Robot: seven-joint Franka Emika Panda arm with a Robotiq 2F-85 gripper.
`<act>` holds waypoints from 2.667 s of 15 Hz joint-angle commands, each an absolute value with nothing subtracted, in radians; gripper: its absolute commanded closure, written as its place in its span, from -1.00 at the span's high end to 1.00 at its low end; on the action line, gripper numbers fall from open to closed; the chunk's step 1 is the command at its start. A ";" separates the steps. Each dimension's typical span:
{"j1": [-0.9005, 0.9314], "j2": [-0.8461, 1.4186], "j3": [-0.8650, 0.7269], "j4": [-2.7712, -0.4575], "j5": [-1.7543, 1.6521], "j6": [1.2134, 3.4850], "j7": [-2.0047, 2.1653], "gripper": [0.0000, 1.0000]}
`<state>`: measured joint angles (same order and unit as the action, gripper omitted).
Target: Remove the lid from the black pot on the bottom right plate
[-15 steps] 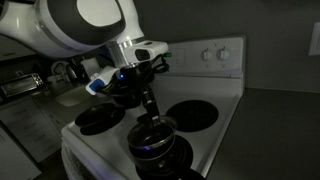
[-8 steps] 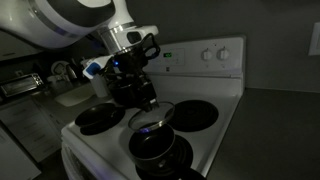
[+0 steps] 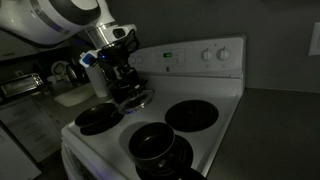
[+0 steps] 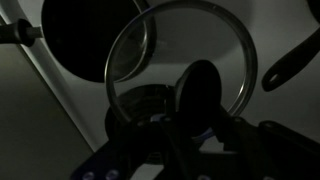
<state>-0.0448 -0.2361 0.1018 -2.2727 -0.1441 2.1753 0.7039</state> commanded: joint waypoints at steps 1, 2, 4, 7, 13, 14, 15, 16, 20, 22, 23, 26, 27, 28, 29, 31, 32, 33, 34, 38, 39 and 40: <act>0.002 -0.150 0.114 -2.204 -0.110 2.194 0.636 -0.75; 0.015 -0.137 0.117 -2.205 -0.101 2.207 0.631 -0.75; 0.038 -0.118 0.118 -2.219 -0.071 2.238 0.617 -0.75; 0.060 -0.100 0.120 -2.248 -0.026 2.286 0.602 -0.75; 0.090 -0.077 0.125 -2.328 0.051 2.365 0.625 -0.75; 0.093 -0.083 0.126 -2.351 0.055 2.368 0.637 -0.75; 0.096 -0.087 0.126 -2.366 0.068 2.372 0.640 -0.75; 0.098 -0.089 0.126 -2.388 0.083 2.392 0.647 -0.75; 0.104 -0.076 0.131 -2.454 0.102 2.508 0.672 -0.75; 0.100 -0.072 0.132 -2.489 0.074 2.553 0.715 -0.75; 0.097 -0.072 0.133 -2.507 0.053 2.566 0.747 -0.75; 0.094 -0.070 0.130 -2.544 0.014 2.576 0.816 -0.75; 0.096 -0.072 0.130 -2.546 0.021 2.587 0.817 -0.75; 0.096 -0.073 0.130 -2.547 0.022 2.588 0.821 -0.75; 0.097 -0.070 0.131 -2.548 0.019 2.596 0.825 -0.75; 0.097 -0.062 0.131 -2.547 0.022 2.600 0.830 -0.75; 0.098 -0.062 0.131 -2.547 0.024 2.602 0.831 -0.75; 0.096 -0.068 0.131 -2.547 0.017 2.593 0.835 0.22; 0.094 -0.078 0.129 -2.547 0.009 2.578 0.839 0.29; 0.094 -0.145 0.127 -2.544 0.000 2.483 0.815 0.83; 0.093 -0.158 0.128 -2.543 -0.004 2.475 0.809 0.95; 0.092 -0.174 0.128 -2.543 -0.005 2.472 0.803 1.00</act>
